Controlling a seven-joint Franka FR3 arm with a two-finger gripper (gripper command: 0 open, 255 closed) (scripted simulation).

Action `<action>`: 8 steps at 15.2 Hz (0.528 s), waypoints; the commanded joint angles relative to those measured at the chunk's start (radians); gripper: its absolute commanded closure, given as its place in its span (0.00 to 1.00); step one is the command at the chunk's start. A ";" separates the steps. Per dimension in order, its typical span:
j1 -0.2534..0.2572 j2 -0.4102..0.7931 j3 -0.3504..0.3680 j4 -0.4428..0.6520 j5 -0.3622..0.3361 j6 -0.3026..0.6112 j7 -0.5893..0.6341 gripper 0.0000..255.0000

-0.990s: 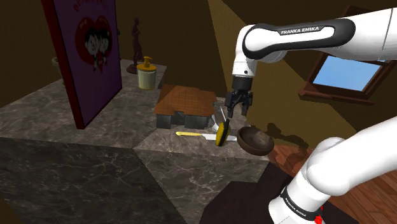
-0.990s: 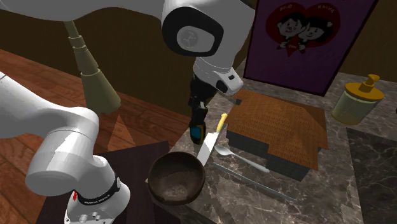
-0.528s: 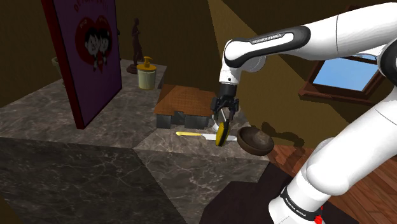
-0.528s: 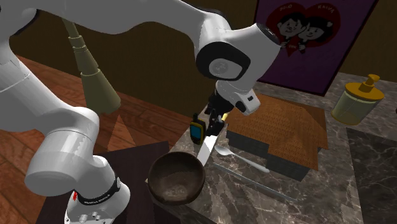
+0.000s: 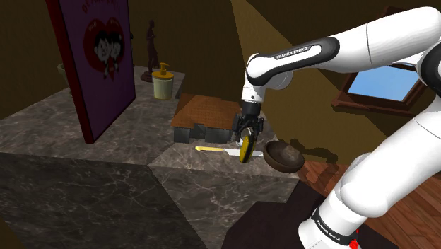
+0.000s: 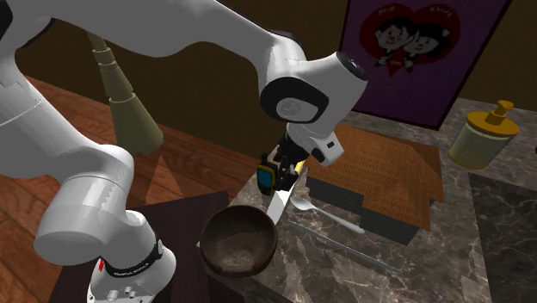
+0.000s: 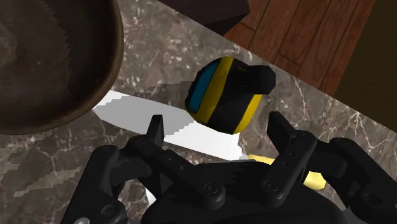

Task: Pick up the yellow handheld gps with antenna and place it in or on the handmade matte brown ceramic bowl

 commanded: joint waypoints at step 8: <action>0.000 0.000 0.001 -0.002 0.001 0.003 0.000 1.00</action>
